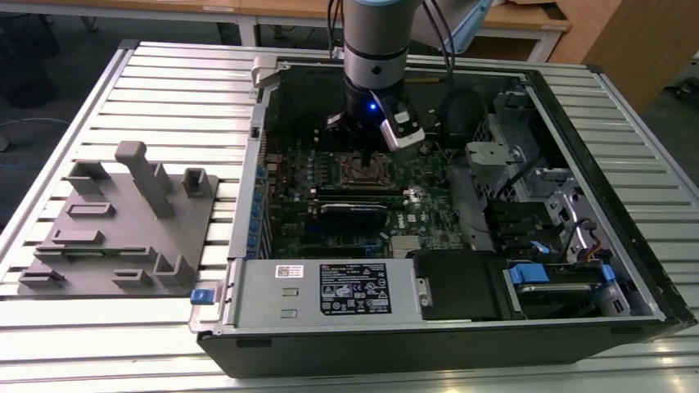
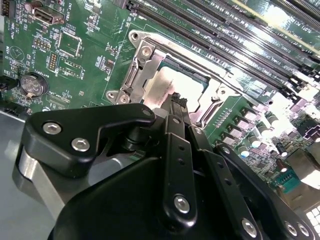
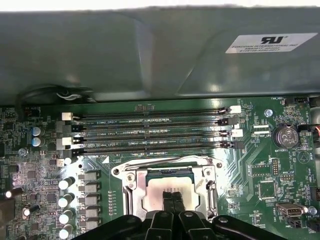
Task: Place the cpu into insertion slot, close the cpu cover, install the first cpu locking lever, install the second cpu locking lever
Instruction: 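Install the first cpu locking lever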
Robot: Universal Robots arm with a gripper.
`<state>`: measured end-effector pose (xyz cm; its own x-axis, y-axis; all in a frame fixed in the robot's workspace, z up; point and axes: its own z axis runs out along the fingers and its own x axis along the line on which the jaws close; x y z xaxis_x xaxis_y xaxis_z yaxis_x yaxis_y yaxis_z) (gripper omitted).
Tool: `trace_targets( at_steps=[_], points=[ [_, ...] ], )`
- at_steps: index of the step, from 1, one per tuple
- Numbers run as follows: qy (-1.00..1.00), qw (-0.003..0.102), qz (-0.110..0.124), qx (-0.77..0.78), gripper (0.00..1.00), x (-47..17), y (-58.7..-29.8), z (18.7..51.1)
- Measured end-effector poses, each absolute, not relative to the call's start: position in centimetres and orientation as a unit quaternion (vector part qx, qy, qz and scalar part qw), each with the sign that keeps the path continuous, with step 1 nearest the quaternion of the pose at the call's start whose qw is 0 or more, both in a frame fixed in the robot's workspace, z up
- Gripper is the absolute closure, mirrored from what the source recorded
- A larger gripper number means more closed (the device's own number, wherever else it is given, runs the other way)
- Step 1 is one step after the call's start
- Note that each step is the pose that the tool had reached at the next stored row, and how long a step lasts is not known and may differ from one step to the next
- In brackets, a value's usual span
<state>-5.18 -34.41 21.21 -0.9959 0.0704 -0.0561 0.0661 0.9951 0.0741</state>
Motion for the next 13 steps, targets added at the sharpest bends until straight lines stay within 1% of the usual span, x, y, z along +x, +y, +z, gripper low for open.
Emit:
trace_targets(
  at_steps=[13],
  points=[
    [0.998, 0.03, 0.036, 0.049, 0.89, -5.18, -34.41, 21.24]
  ],
)
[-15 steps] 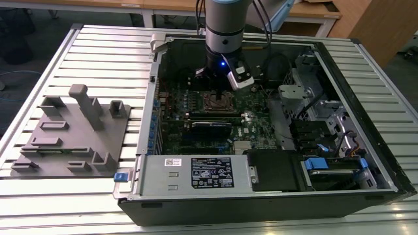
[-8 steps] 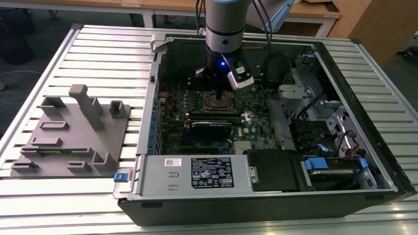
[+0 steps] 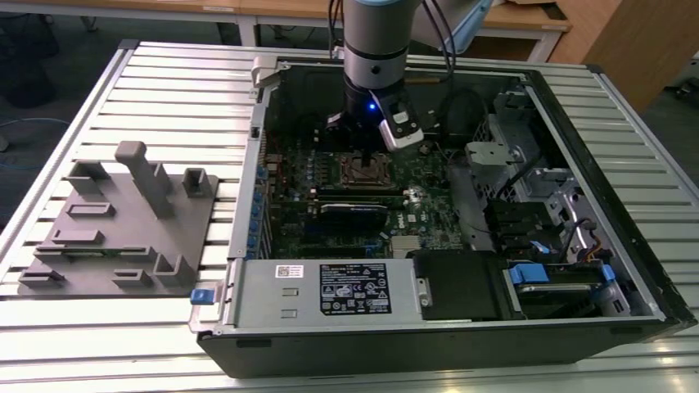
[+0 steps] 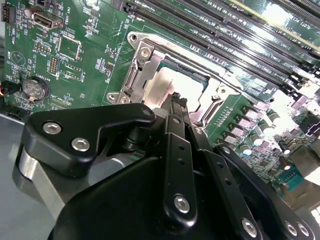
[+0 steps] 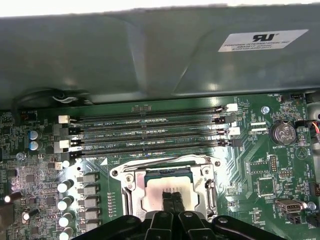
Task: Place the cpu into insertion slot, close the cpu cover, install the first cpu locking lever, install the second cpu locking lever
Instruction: 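Install the first cpu locking lever, then install the second cpu locking lever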
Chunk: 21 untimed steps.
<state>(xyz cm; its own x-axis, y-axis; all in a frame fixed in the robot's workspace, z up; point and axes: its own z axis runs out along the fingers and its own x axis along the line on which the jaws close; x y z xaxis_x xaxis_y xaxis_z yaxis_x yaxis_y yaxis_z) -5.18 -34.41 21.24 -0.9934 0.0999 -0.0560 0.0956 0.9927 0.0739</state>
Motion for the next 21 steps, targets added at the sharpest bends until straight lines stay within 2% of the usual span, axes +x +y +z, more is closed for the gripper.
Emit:
trace_targets(
  at_steps=[21],
  points=[
    [0.998, 0.03, 0.035, 0.051, 0.89, -5.19, -34.42, 21.44]
  ],
)
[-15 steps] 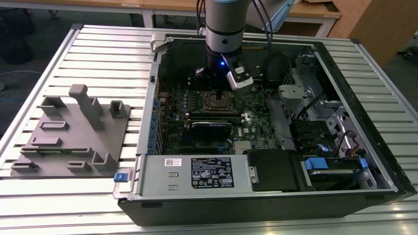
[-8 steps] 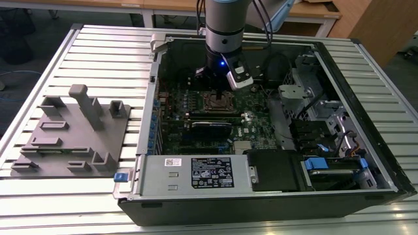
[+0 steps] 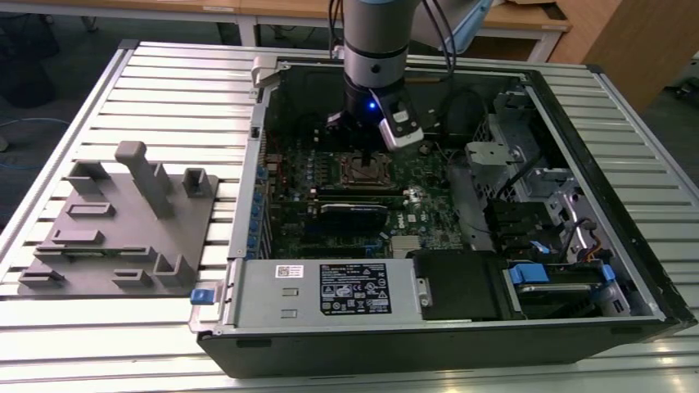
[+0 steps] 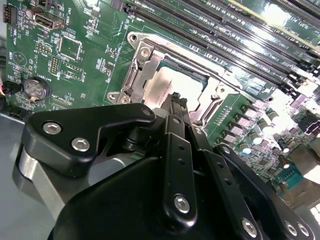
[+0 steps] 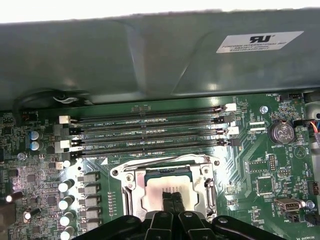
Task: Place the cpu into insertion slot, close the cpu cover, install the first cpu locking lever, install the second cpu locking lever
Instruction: 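Install the second cpu locking lever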
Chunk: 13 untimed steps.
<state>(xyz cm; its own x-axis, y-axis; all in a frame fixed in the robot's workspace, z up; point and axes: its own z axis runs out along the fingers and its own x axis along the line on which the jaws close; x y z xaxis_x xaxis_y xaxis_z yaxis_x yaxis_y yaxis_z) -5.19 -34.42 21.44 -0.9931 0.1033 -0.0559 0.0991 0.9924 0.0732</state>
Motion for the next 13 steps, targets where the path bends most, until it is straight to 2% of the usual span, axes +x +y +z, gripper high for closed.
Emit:
trace_targets(
  at_steps=[13],
  points=[
    [0.998, 0.03, 0.035, 0.051, 0.89, -5.18, -34.41, 22.12]
  ],
)
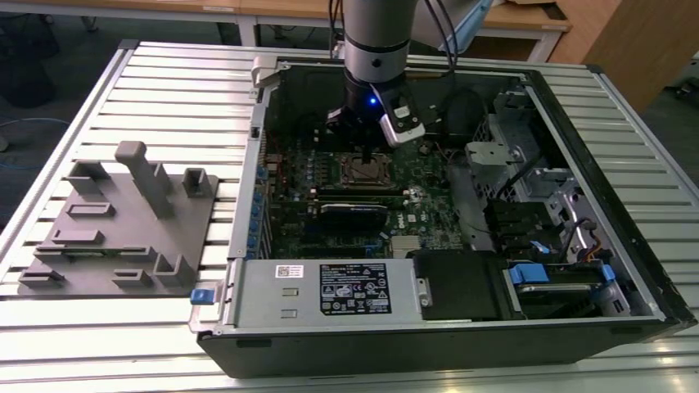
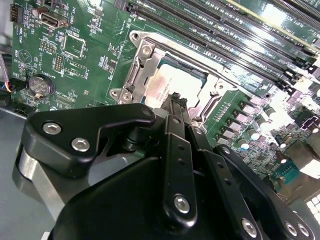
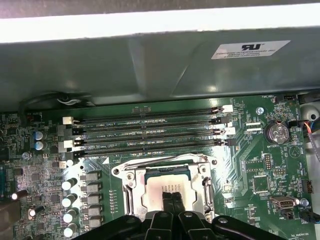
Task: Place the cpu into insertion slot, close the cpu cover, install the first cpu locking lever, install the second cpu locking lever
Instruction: 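Install the second cpu locking lever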
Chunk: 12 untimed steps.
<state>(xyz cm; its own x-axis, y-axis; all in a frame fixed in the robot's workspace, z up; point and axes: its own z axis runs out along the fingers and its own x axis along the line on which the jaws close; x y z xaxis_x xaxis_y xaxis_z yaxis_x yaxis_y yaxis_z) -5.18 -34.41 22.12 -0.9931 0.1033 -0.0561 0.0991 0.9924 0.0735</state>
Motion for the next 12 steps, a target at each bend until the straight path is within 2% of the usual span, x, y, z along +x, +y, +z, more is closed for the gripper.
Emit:
trace_targets(
  at_steps=[12],
  points=[
    [0.998, 0.03, 0.037, 0.051, 0.89, -5.18, -34.41, 22.31]
  ],
)
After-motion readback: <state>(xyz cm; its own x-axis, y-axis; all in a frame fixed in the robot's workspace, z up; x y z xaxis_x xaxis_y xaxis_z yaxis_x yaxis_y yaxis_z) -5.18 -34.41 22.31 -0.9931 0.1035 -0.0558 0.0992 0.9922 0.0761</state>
